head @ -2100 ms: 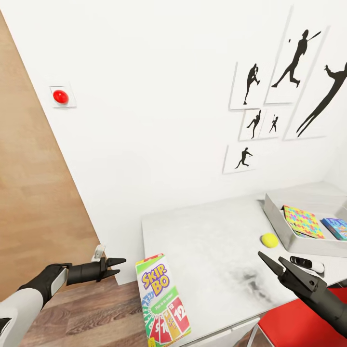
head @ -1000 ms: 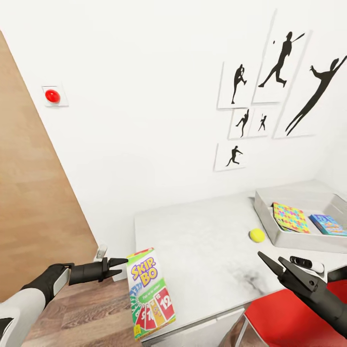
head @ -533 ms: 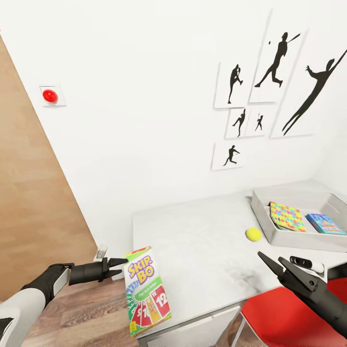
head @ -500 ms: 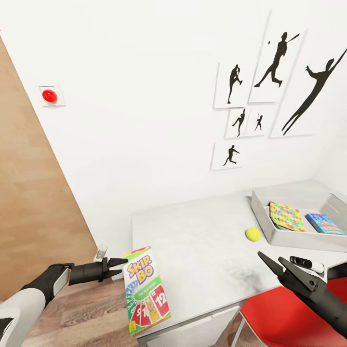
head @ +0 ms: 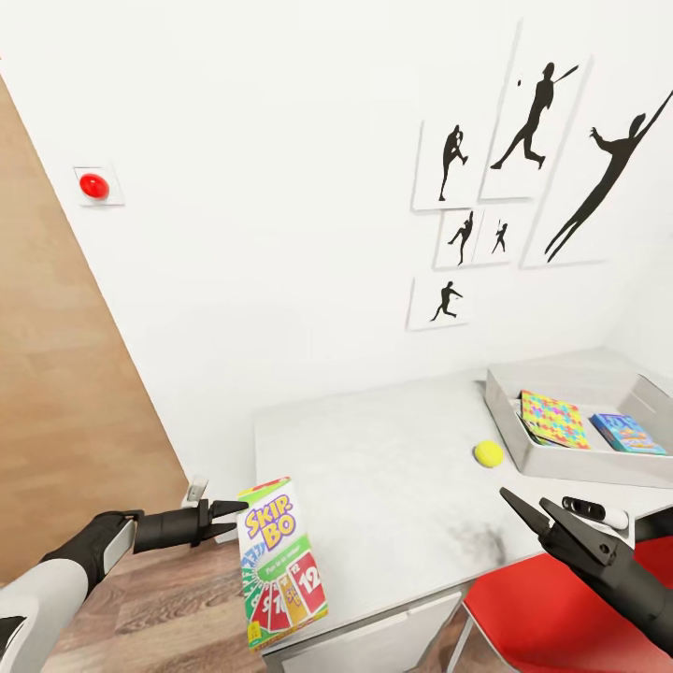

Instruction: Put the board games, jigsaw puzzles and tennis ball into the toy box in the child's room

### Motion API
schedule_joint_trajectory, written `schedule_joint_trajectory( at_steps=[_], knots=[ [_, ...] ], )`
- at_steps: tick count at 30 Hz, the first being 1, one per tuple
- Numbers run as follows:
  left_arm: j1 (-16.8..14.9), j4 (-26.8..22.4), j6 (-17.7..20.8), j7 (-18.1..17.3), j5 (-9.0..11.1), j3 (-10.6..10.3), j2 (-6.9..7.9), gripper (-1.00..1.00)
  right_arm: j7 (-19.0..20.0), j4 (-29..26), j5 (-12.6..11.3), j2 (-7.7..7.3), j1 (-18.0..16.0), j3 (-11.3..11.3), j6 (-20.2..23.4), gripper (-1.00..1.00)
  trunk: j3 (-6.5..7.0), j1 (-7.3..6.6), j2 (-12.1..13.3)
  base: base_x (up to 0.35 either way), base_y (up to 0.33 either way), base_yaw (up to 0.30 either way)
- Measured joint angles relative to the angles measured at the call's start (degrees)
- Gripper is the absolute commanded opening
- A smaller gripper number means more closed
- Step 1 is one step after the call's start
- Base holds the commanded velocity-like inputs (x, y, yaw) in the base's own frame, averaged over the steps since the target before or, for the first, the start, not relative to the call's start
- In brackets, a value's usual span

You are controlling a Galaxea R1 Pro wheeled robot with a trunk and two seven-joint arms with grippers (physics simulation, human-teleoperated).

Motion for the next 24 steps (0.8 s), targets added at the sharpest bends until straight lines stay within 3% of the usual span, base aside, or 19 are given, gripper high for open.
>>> schedule_joint_trajectory(
  at_steps=[13, 24],
  knots=[
    [0.01, -0.01, -0.02, 0.00, 0.01, -0.02, -0.02, 1.00, -0.04, 0.00, 0.00, 0.00, 0.00, 0.00, 0.04, 1.00, 0.00, -0.01, 0.00, 0.103, 0.000, 0.000],
    [0.02, 0.00, 0.00, 0.00, 0.01, 0.00, -0.01, 1.00, -0.02, 0.00, 0.00, 0.00, 0.00, 0.02, -0.02, 1.00, 0.00, 0.00, 0.00, 0.018, 0.000, 0.000]
  ],
)
